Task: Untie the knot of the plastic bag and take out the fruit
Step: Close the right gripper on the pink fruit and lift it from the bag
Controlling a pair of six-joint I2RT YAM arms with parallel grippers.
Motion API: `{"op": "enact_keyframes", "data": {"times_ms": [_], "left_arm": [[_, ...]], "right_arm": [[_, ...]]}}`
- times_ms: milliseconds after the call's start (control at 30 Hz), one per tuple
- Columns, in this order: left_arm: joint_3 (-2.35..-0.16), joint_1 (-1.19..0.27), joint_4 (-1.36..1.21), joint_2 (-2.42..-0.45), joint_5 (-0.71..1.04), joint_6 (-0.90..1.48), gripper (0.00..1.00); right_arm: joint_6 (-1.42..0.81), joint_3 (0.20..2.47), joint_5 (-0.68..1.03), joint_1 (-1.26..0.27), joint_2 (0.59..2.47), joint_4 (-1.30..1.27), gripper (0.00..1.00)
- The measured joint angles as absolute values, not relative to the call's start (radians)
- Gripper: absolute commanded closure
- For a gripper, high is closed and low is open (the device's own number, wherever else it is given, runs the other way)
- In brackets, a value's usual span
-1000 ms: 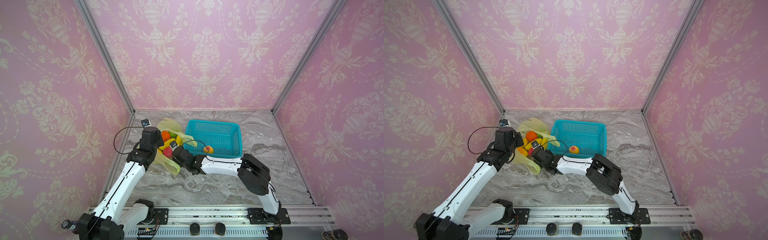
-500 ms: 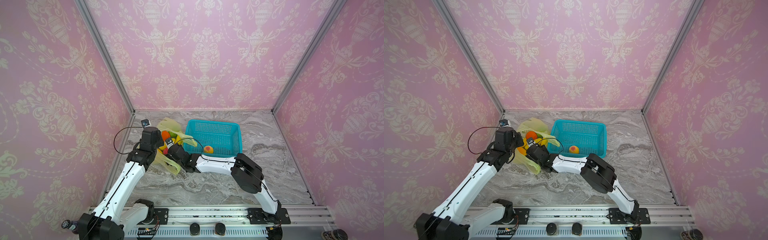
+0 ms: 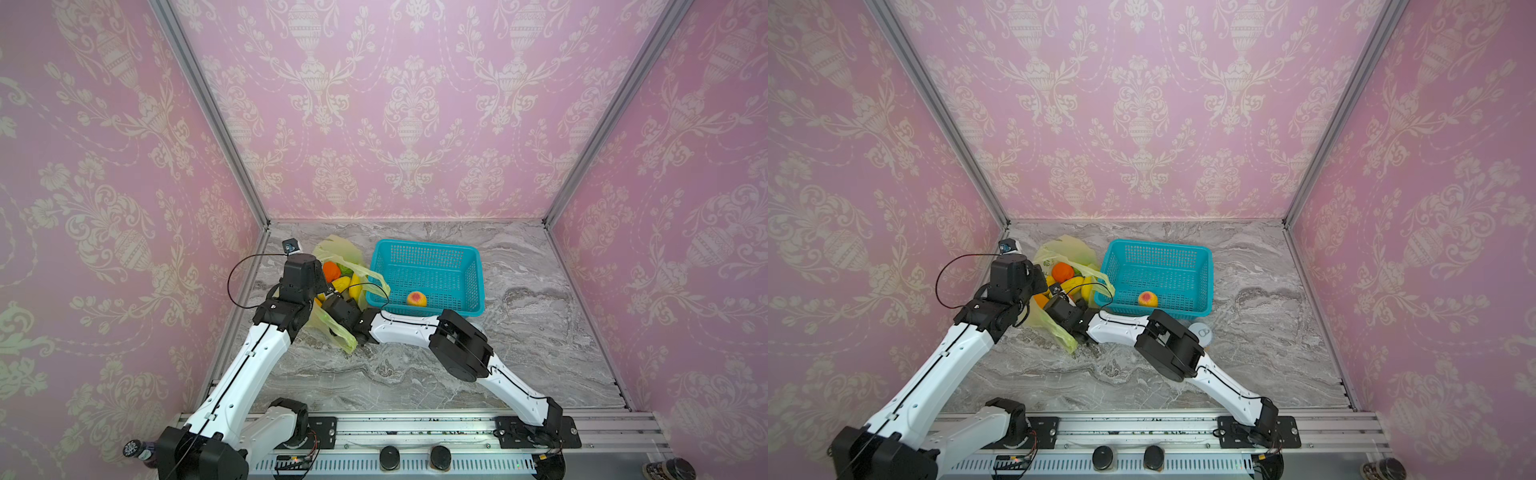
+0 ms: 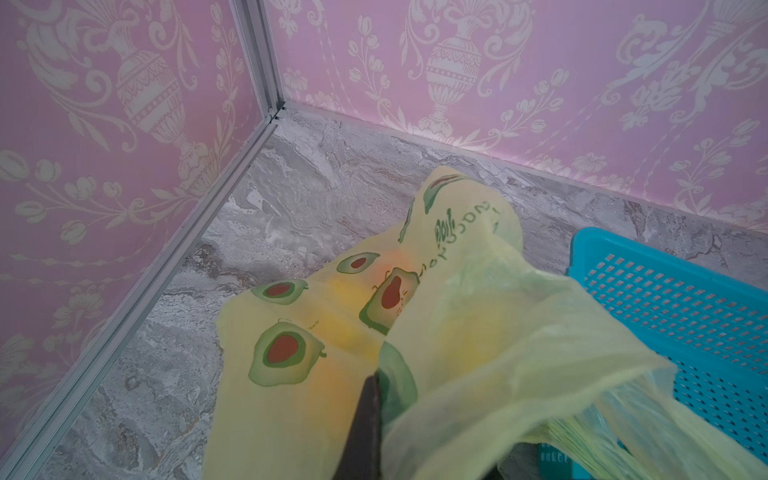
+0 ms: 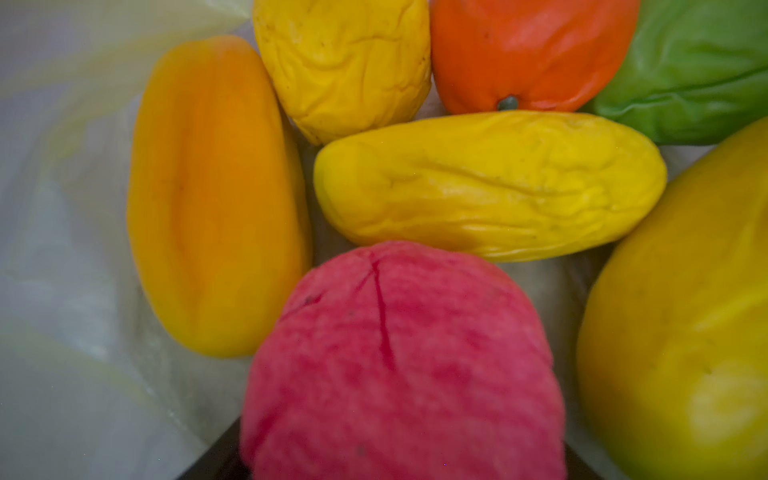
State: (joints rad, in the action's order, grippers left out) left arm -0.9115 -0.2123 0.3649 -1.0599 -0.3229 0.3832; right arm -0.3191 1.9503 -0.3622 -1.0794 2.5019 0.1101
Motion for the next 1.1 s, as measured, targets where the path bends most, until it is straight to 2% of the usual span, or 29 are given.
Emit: {"op": "enact_keyframes", "data": {"times_ms": [167,400,533,600,633,733,767,933,1100], "left_arm": [[-0.912,-0.212,0.365,-1.060,-0.323,0.383,1.00],[-0.912,-0.212,0.365,-1.060,-0.323,0.383,1.00],[-0.912,-0.212,0.365,-1.060,-0.323,0.383,1.00],[-0.912,-0.212,0.365,-1.060,-0.323,0.383,1.00],[-0.912,-0.212,0.365,-1.060,-0.323,0.383,1.00],[-0.912,-0.212,0.365,-1.060,-0.323,0.383,1.00],[-0.912,-0.212,0.365,-1.060,-0.323,0.383,1.00],[-0.912,-0.212,0.365,-1.060,-0.323,0.383,1.00],[-0.912,-0.212,0.364,-1.060,-0.323,0.383,1.00]], "right_arm": [[-0.312,1.876,-0.353,-1.079,2.457,0.083,0.57],[-0.284,1.676,-0.348,-1.080,2.271,0.002,0.72],[-0.275,1.582,-0.349,-1.080,2.176,-0.092,0.72],[-0.271,1.574,-0.348,-1.080,2.167,-0.123,0.64],[-0.270,1.575,-0.348,-1.080,2.168,-0.131,0.56],[-0.269,1.605,-0.347,-1.079,2.197,-0.131,0.75],[-0.270,1.625,-0.344,-1.076,2.217,-0.130,0.78],[-0.270,1.663,-0.325,-1.068,2.271,-0.120,0.81],[-0.269,1.625,-0.321,-1.066,2.246,-0.134,0.82]]}}
